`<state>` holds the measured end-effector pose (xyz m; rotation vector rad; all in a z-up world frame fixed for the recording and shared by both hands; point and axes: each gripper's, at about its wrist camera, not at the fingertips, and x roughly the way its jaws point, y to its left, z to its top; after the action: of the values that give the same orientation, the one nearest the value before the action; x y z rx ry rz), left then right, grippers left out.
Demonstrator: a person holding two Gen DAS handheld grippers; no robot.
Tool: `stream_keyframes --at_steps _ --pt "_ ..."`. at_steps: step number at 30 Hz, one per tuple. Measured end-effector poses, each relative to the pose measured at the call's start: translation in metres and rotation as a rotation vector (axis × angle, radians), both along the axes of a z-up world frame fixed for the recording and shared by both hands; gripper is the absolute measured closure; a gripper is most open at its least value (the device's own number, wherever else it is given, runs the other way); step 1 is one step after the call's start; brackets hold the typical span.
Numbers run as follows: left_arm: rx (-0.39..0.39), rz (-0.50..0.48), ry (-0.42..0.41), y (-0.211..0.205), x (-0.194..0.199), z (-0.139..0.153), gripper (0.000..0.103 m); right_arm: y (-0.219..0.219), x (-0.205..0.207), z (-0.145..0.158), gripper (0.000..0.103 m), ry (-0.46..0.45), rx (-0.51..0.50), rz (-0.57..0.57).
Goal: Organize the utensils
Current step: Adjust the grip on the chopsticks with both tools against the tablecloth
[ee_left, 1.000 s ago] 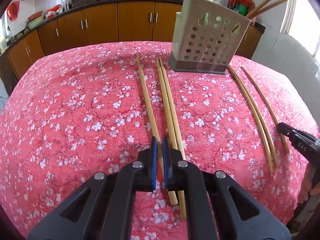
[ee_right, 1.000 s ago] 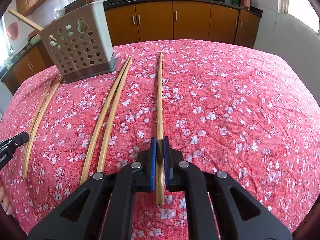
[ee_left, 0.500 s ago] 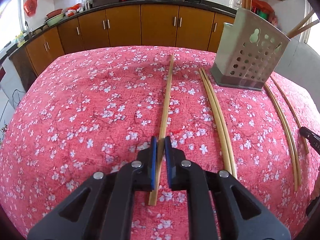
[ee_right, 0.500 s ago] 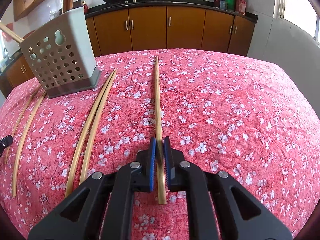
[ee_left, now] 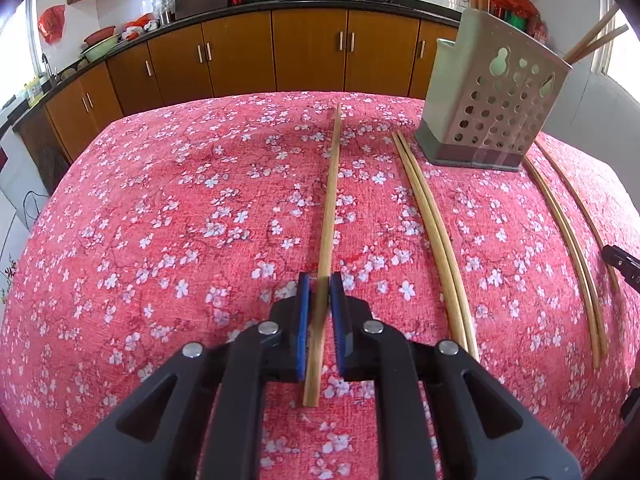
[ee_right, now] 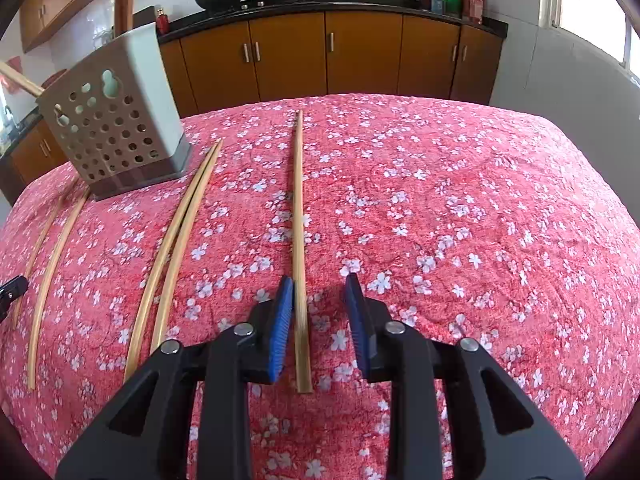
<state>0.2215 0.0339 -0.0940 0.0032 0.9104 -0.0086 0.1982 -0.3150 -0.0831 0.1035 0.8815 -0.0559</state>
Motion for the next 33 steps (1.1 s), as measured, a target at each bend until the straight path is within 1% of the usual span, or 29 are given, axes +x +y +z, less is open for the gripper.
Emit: stream_keyframes --at_steps 3,4,5,6,11,16,25,33 --pt "0.006 -0.003 0.002 -0.001 -0.002 0.000 0.088 0.005 -0.005 0.001 0.088 -0.004 -0.012 0.020" --pt "0.008 -0.006 -0.001 -0.002 -0.002 0.001 0.088 0.007 -0.005 0.001 0.091 -0.006 -0.018 0.028" --pt "0.005 -0.008 -0.003 -0.002 -0.002 0.001 0.088 0.009 -0.005 0.001 0.094 -0.007 -0.020 0.034" --pt "-0.003 -0.007 -0.003 -0.002 -0.002 0.001 0.088 0.010 -0.005 0.001 0.095 -0.007 -0.021 0.039" --pt "-0.051 -0.003 -0.003 0.006 -0.002 0.002 0.088 0.011 -0.006 0.002 0.095 -0.004 -0.035 0.039" --pt "-0.039 -0.002 -0.001 0.004 -0.002 0.002 0.088 0.015 -0.006 0.002 0.095 -0.001 -0.065 0.039" --pt "-0.074 -0.001 -0.002 0.006 -0.002 0.002 0.088 0.011 -0.005 0.001 0.095 -0.002 -0.042 0.040" --pt "-0.068 -0.001 -0.001 0.008 -0.002 0.003 0.088 0.012 -0.005 0.001 0.095 -0.002 -0.038 0.038"
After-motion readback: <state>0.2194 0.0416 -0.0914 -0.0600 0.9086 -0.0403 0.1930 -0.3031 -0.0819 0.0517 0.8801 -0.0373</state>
